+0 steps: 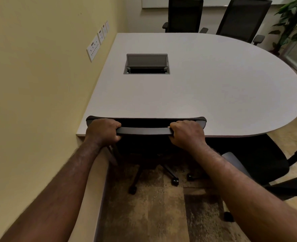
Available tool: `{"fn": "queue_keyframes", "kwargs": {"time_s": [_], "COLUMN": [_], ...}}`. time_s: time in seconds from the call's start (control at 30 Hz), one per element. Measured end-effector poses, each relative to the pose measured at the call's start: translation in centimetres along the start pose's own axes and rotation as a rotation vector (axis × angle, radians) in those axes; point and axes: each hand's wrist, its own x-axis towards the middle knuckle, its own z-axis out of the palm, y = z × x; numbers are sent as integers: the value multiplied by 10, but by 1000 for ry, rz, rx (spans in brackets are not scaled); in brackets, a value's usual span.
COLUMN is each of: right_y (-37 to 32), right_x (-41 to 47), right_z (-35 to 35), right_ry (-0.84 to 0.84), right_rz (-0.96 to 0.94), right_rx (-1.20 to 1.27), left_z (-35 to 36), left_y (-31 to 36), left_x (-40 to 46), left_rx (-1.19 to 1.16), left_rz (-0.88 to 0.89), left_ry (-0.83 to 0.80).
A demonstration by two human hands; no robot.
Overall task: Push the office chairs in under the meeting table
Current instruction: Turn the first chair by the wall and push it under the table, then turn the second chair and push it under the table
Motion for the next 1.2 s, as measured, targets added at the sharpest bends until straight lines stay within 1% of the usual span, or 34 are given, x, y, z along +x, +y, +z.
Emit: {"fn": "queue_keyframes", "kwargs": {"time_s": [0.07, 0.17, 0.3, 0.37, 0.47, 0.6, 0.7, 0.83, 1.07, 1.2], "right_y": [1, 2, 1, 1, 9, 32, 58, 101, 197, 257], "right_x": [-1, -9, -38, -54, -77, -114, -148, -199, -298, -355], "right_z": [0, 2, 4, 2, -7, -21, -32, -51, -90, -106], "right_ry": [6, 68, 179, 228, 258, 258, 253, 294, 387, 426], "right_rz": [0, -19, 14, 62, 126, 214, 290, 419, 594, 637], "right_rx": [17, 39, 42, 37, 21, -6, -44, -54, -104, -110], "left_z": [-2, -4, 3, 5, 2, -3, -7, -14, -29, -33], "left_y": [2, 7, 14, 24, 52, 111, 163, 229, 351, 425], "left_x": [-1, -4, -15, -21, -22, -13, -5, 9, 28, 30], "left_rx": [-7, -63, -205, -254, -287, -327, -352, -367, -398, -420], "left_rz": [-8, -33, 32, 88, 202, 352, 424, 507, 604, 595], "left_ry": [-24, -47, 75, 139, 228, 291, 260, 199, 208, 222]}}
